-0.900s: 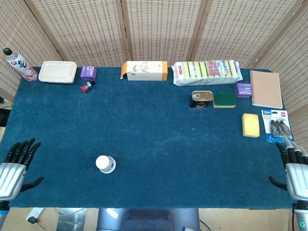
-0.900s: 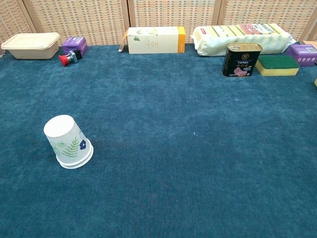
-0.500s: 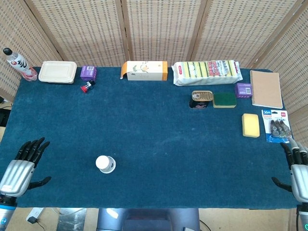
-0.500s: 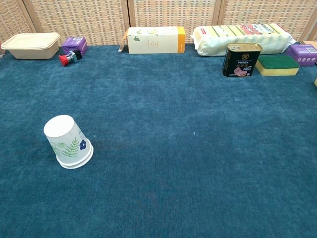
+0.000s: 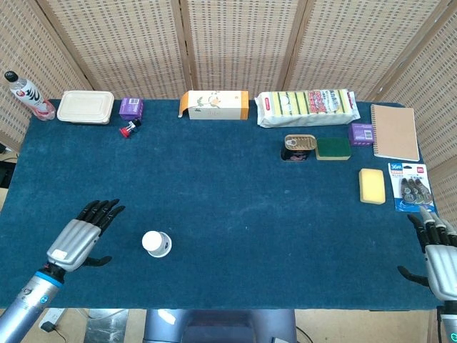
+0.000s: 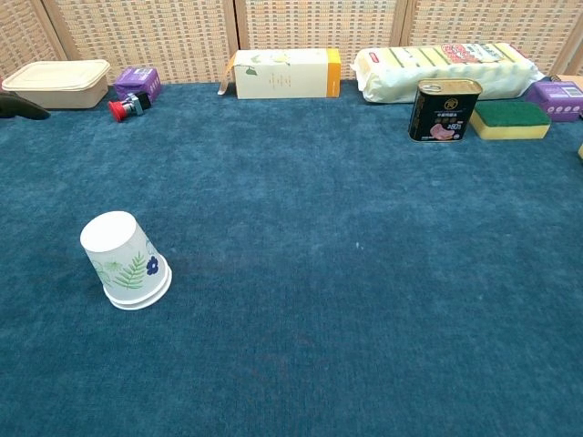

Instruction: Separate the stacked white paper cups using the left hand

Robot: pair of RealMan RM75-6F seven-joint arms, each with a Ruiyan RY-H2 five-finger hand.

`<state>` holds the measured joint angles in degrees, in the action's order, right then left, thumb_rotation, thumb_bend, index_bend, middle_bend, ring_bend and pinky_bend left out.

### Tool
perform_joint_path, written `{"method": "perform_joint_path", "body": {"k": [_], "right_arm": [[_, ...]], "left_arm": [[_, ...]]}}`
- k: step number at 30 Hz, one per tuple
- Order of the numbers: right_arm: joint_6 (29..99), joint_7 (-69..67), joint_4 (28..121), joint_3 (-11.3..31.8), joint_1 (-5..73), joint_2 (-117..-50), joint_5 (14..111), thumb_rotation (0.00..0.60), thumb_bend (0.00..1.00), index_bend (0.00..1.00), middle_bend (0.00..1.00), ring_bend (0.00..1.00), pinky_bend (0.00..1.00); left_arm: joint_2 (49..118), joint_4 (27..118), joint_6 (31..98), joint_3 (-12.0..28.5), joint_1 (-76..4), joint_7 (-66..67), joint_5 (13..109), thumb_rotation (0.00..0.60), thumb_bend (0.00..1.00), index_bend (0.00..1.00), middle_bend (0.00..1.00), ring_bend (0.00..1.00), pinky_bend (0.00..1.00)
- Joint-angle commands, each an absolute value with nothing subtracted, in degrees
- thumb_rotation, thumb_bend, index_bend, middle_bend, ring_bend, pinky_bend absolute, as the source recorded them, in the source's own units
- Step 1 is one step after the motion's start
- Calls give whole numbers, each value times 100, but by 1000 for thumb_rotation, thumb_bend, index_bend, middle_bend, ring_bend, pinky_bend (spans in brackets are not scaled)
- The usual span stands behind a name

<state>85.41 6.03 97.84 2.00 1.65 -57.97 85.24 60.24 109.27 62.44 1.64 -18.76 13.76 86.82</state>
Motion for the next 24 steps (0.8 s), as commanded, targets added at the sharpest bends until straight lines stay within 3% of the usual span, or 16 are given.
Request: {"method": "perform_joint_path", "body": {"k": [1,5,19,24], "right_arm": [[8506,568,9794,173,176,-5773,8568,600,0,97,0,0,8],[8464,535,9795,164,186,-5762,8570,600,0,99,0,0,8],[8436,363,9774,152,192,-5716,8622,600,0,102,0,0,8],[8412,293,9776,160,196,-5691,8596,600,0,104,0,0,8]], "left_arm": [[6234,11270,5698,423,-2370,2159,7882,600,127,56,0,0,34],[6476,11326,5580,493,-2589,2629,7414,600,133,137,0,0,34],[6927,11401,5609,348,-2972,3445,6565,600,144,179,0,0,34],[7082,11365,5599,334,-3126,3556,6350,600,161,244,0,0,34]]}}
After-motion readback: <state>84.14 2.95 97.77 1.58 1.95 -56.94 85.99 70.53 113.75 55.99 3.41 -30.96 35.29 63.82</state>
